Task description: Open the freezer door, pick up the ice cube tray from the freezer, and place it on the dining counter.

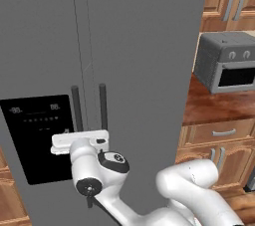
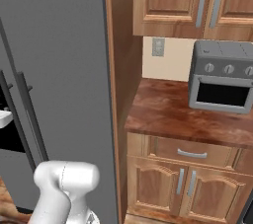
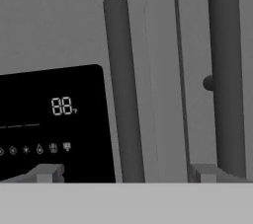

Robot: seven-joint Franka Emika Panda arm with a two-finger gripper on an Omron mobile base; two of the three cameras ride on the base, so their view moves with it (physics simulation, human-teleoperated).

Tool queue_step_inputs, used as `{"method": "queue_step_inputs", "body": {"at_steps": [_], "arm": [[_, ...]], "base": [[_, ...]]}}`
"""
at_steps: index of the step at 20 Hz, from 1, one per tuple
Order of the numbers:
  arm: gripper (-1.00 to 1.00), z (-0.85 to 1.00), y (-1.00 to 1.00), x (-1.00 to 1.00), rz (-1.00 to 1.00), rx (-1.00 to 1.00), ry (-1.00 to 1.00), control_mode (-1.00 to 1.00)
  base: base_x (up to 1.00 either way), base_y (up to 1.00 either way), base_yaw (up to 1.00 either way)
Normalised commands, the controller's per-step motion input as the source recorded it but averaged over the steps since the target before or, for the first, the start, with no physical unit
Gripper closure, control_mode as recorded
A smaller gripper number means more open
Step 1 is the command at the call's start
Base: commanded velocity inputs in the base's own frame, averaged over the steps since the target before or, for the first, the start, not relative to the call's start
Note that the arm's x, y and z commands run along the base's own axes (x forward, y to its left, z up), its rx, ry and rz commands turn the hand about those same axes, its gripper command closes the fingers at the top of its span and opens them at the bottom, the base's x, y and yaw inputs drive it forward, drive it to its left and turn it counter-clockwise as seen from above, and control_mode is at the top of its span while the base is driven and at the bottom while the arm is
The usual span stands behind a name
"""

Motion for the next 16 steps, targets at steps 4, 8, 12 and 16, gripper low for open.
{"method": "queue_step_inputs", "body": {"at_steps": [4,8,12,16], "arm": [[-1.0,0.0,0.0,0.21,0.0,0.02,0.0,-1.0],[-1.0,0.0,0.0,0.28,0.0,0.01,0.0,-1.0],[-1.0,0.0,0.0,0.3,0.0,0.0,0.0,-1.0],[-1.0,0.0,0.0,0.27,0.0,0.0,0.0,-1.0]], "base": [[0.0,0.0,0.0],[0.0,0.0,0.0],[0.0,0.0,0.0],[0.0,0.0,0.0]]}}
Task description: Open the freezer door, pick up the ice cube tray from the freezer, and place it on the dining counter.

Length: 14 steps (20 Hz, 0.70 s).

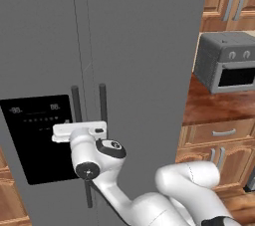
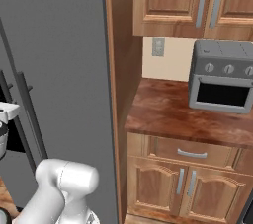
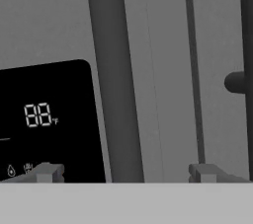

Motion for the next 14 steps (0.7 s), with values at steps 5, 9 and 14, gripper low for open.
{"method": "queue_step_inputs", "body": {"at_steps": [5,9,14], "arm": [[-1.0,0.0,0.0,0.25,0.0,0.0,0.0,-1.0],[-1.0,0.0,0.0,0.18,0.0,0.0,0.0,-1.0],[-1.0,-0.02,0.01,0.13,0.0,0.0,0.0,-1.0]], "base": [[0.0,0.0,0.0],[0.0,0.0,0.0],[0.0,0.0,0.0]]}}
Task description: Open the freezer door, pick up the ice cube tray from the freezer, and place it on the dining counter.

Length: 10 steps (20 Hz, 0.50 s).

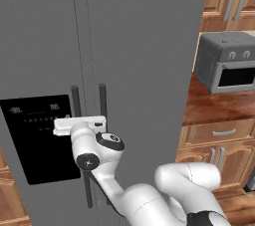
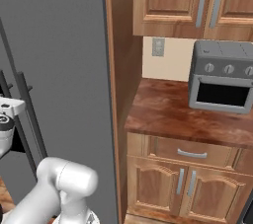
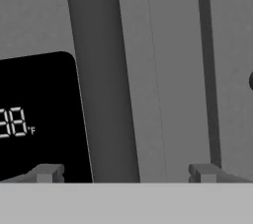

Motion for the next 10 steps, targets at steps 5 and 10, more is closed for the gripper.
{"method": "queue_step_inputs", "body": {"at_steps": [5,10], "arm": [[1.0,0.0,0.03,0.07,0.0,0.0,0.0,-1.0],[1.0,0.0,0.0,0.0,0.0,0.0,0.0,-1.0]], "base": [[0.0,0.0,0.0],[0.0,0.0,0.0]]}}
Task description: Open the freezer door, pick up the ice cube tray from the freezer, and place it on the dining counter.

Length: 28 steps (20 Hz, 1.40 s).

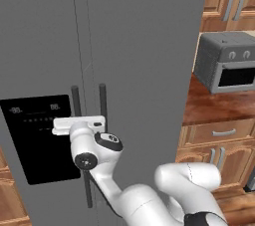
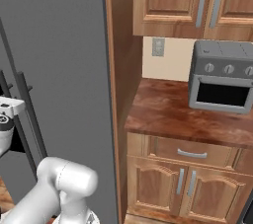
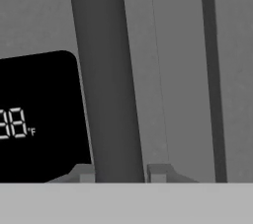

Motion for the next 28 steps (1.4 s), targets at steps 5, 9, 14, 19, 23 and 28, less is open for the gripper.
{"method": "queue_step_inputs", "body": {"at_steps": [5,9,14,19,23,28], "arm": [[1.0,0.0,0.0,-0.15,0.0,0.0,0.0,-1.0],[1.0,0.0,0.05,-0.46,0.0,0.0,0.01,-1.0],[1.0,0.0,0.19,-0.72,0.0,-0.03,0.05,-1.0],[1.0,0.0,0.31,-0.71,0.0,-0.04,0.06,-1.0],[1.0,0.0,0.35,-0.56,0.01,-0.03,0.05,-1.0],[1.0,0.0,0.31,-0.43,0.01,-0.02,0.05,-1.0]], "base": [[0.0,0.0,0.0],[0.0,0.0,0.0],[0.0,0.0,0.0],[0.0,0.0,0.0],[0.0,0.0,0.0],[0.0,0.0,0.0]]}}
